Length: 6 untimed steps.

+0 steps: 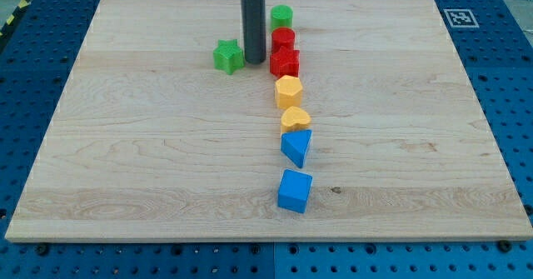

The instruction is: Push the line of blocks down a bit

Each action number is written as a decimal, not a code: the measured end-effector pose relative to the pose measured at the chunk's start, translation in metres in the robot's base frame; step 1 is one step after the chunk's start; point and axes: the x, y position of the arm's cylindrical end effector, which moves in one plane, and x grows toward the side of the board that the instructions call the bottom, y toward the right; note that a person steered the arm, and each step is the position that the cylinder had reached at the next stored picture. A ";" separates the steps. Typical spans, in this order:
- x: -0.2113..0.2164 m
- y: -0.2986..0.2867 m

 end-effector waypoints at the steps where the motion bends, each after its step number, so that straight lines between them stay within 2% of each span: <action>1: 0.008 0.041; 2: 0.008 0.081; 3: 0.008 0.093; 5: 0.019 0.036; 6: 0.041 0.032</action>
